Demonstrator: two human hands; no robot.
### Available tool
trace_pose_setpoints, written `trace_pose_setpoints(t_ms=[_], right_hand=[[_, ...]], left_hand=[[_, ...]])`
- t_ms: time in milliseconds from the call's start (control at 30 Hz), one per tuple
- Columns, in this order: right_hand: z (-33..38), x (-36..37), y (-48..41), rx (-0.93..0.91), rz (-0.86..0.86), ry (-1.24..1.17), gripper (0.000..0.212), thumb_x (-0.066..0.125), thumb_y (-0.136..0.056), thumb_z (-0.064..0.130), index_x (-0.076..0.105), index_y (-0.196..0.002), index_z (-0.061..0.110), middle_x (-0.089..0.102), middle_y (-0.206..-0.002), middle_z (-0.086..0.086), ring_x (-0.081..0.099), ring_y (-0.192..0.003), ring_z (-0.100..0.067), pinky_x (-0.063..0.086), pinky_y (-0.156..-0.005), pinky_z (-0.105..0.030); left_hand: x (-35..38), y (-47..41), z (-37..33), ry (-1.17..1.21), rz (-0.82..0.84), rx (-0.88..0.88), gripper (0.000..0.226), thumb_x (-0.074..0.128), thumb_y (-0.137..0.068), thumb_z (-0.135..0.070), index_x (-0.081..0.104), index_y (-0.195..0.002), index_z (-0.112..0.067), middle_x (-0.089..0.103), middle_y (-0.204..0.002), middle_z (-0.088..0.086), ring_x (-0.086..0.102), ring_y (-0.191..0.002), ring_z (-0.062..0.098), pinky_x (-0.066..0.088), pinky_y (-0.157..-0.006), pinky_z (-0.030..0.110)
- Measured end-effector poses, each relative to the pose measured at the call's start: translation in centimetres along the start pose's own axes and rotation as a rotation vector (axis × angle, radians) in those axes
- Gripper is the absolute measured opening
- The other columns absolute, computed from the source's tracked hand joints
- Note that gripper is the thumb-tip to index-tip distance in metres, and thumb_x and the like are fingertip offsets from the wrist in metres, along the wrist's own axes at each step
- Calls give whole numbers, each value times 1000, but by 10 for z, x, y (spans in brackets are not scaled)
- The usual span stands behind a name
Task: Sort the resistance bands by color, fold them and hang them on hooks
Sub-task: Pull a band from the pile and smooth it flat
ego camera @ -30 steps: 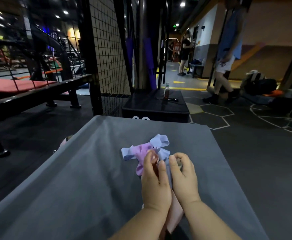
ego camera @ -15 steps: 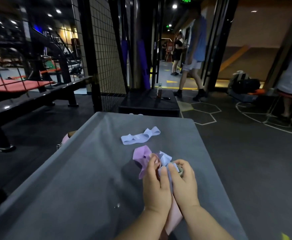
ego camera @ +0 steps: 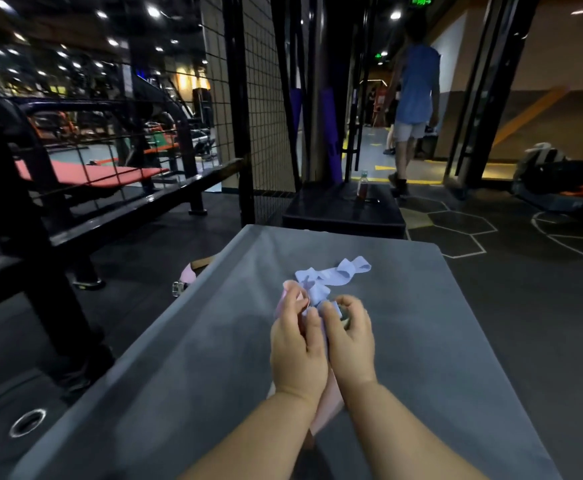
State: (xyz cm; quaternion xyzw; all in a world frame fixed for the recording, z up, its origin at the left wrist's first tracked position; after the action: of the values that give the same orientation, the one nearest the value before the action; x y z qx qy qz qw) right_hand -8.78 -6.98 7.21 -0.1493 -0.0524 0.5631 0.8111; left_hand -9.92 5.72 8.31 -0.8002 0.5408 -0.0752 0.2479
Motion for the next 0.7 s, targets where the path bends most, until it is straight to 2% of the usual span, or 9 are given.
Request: trace_pose_setpoints(t_ms=[100,267,367,433,533,567,633,700], right_hand=[[3,36,-4,2,42,-39,19,56,-81,45,60,-91,29,63,-99,2,60,-86,-14,46,-72,-25],[-5,69,-3,9,48,-33,15,54,-80,45,58,-89,34,63,-100,5,58,-84,-3,42,-70,-15],[-13,76,-7,3,34,-15,12,54,-79,44,56,-87,35,63,-98,6,58,-83,-3,41,-69,-16],[-17,75,-13,3,8,-13,13,55,-79,45,57,-87,35,64,-99,5,59,-85,-7,42,-70,-17],[-21,61,-27,-2,-32,-26,18,55,-78,45,59,-89,32,64,-96,5,60,-84,-10,43,-70,-20],[-20,53,-33,-10,-47,-22,19,56,-79,45,59,-90,30,64,-94,5,60,-83,-12,44,-71,-23],[-17,35,-45,-44,-75,-2,18,56,-79,45,60,-90,30,63,-95,6,60,-85,-14,45,-72,-26],[-13,14,-59,-81,-107,36,15,55,-80,45,58,-88,33,64,-98,6,60,-89,-13,44,-73,-25]], left_hand=[[-24,-18,12,-7,-33,-18,57,37,-92,-45,41,-145,-25,53,-128,-16,51,-114,-3,32,-86,-3],[-41,-34,41,-43,-30,-12,65,32,-88,-56,43,-144,-23,47,-131,-17,48,-116,0,34,-91,4],[-39,-39,54,-35,-25,-11,69,28,-86,-60,47,-140,-22,54,-131,-13,54,-113,3,46,-94,20],[-34,-42,55,-29,-37,-15,68,28,-86,-61,50,-137,-22,57,-121,-15,56,-106,0,51,-93,27],[-15,-48,49,10,-51,33,65,30,-90,-57,53,-134,-16,52,-111,-28,49,-108,-15,42,-97,12],[-5,-50,46,34,-38,42,64,32,-91,-59,53,-134,-16,53,-112,-27,49,-109,-16,40,-98,10],[19,-53,42,91,16,31,70,29,-90,-71,50,-135,-21,59,-117,-14,55,-110,-4,44,-99,20],[44,-55,36,96,60,33,70,23,-89,-73,45,-137,-28,60,-118,-7,57,-108,4,48,-96,27]])
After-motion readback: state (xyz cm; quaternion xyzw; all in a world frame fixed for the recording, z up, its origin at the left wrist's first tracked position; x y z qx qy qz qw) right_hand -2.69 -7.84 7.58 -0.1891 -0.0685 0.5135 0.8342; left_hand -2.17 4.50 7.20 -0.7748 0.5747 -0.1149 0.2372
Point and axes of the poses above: each hand's wrist, its own y-axis away from the middle knuckle, its own x-axis out of the palm, z = x × y, the point moved 8 cm from there along -y, towards the middle knuckle
